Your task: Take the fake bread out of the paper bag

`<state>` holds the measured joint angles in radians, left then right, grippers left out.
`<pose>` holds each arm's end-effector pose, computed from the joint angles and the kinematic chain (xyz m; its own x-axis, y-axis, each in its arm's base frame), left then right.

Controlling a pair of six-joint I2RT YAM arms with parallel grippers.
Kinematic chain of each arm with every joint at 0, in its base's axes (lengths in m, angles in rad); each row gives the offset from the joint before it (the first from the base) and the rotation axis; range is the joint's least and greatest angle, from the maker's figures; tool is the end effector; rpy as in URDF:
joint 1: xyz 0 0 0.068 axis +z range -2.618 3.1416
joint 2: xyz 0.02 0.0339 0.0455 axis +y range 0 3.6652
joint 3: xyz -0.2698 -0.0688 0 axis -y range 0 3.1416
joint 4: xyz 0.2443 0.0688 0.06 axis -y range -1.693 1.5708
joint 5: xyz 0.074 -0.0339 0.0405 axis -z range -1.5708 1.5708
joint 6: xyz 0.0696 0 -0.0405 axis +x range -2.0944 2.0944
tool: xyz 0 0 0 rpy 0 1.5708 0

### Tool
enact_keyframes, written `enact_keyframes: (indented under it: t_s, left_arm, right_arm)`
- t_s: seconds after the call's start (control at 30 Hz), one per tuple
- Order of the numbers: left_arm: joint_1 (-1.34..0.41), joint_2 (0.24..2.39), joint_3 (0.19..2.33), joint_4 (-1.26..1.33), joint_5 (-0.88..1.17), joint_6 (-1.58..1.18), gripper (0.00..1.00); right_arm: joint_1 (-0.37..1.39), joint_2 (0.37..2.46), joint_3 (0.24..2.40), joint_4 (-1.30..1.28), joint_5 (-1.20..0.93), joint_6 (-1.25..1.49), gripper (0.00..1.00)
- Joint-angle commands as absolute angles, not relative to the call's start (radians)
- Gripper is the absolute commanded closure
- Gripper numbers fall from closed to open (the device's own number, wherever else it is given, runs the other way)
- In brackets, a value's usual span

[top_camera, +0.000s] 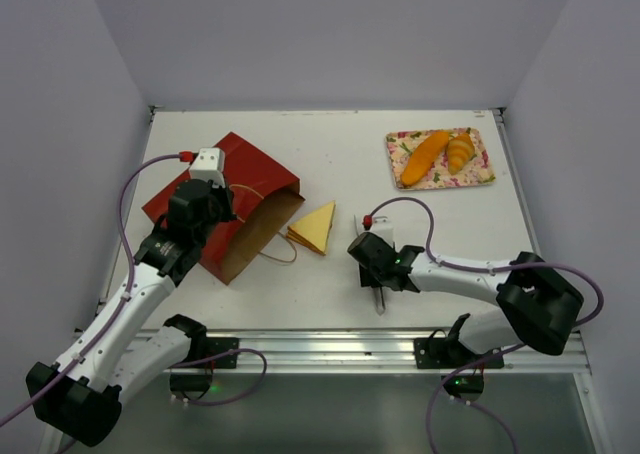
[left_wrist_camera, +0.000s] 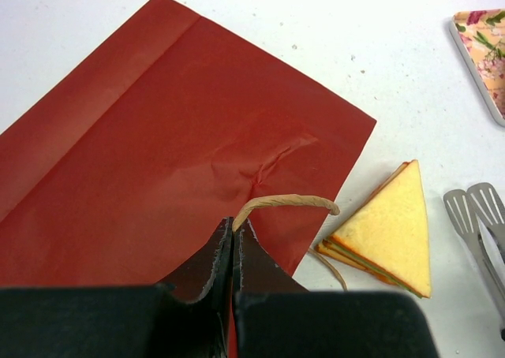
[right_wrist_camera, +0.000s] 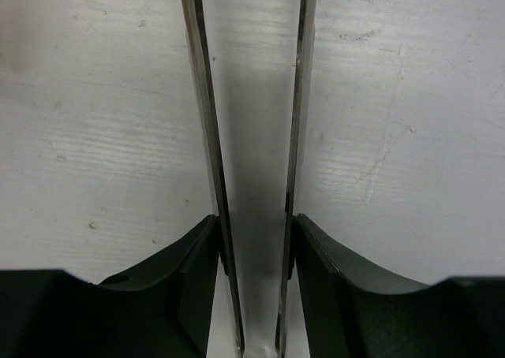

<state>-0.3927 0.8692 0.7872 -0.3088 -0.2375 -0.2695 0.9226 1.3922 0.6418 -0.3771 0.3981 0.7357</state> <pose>0.2143 -0.0711 0.3054 -0.3848 -0.1207 -0.9151 0.0711 0.9846 -0.1598 0.1730 0.1837 0.1315 -0.8301 -0.0714 -0.5530 -0.1043 0.9941 0.0282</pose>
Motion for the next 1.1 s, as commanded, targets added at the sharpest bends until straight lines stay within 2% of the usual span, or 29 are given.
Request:
enact_keyframes:
  t_s: [0.0,0.03,0.13,0.3,0.63,1.07]
  left_arm:
    - [-0.383,0.850,0.787,-0.273,-0.226,-0.268,1.00]
    - [-0.383,0.850,0.785,-0.273,-0.225,-0.268,1.00]
    - [-0.382,0.850,0.787,-0.273,-0.225,-0.267,1.00]
    - [-0.383,0.848,0.785,-0.273,-0.225,-0.267,1.00]
    - [-0.383,0.848,0.785,-0.273,-0.225,-0.267,1.00]
    - [-0.383,0.847,0.787,-0.273,-0.226,-0.267,1.00]
  right_arm:
    - [0.923,1.410,0.623,-0.419,0.379,0.764,0.55]
    - [0.923,1.398,0.624,-0.426,0.379,0.765,0.60]
    - [0.923,1.329,0.638,-0.455,0.383,0.769,0.63]
    - [0.925,1.209,0.690,-0.555,0.414,0.767,0.64]
    - [0.923,0.974,0.692,-0.597,0.304,0.753,0.64]
    - [0.923,0.861,0.721,-0.604,0.189,0.765,0.64]
